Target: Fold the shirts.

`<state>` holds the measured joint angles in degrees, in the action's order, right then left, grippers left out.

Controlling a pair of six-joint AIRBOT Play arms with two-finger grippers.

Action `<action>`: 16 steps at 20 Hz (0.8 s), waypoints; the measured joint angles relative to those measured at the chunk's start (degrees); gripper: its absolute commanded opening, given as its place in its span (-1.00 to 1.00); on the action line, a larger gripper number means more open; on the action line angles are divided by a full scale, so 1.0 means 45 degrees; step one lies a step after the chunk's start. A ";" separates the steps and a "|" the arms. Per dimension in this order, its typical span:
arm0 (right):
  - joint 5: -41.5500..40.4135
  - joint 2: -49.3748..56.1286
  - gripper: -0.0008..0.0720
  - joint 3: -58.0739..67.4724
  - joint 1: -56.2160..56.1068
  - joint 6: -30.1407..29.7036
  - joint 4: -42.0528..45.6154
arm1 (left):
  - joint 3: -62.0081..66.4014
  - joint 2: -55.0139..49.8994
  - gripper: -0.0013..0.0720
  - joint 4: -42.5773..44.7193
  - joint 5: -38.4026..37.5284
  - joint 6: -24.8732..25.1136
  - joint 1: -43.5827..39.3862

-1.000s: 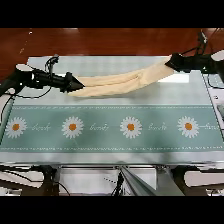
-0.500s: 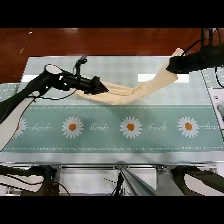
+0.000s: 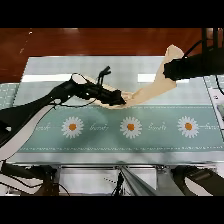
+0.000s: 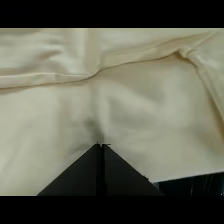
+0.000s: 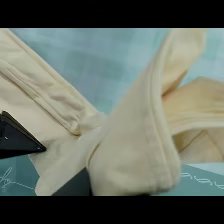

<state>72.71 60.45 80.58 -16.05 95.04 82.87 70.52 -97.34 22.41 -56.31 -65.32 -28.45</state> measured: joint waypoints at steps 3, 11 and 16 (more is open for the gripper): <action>0.0092 -0.0355 -0.87 0.0000 -0.0272 0.0486 0.0403 | 0.0000 -0.0568 -0.90 -0.0767 0.0287 -0.0243 -0.0714; 0.0340 -0.0452 -0.88 0.0000 -0.0665 0.0612 0.1443 | 0.0000 -0.0510 -0.90 -0.3269 0.1409 0.0461 -0.0393; -0.0937 0.1005 -0.88 0.0000 -0.1909 0.0413 0.1627 | -0.0005 0.1977 -0.90 -0.3551 0.1443 0.1112 0.2142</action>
<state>68.49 64.97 80.58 -24.64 96.90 90.19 70.50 -88.44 6.44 -49.82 -60.31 -18.81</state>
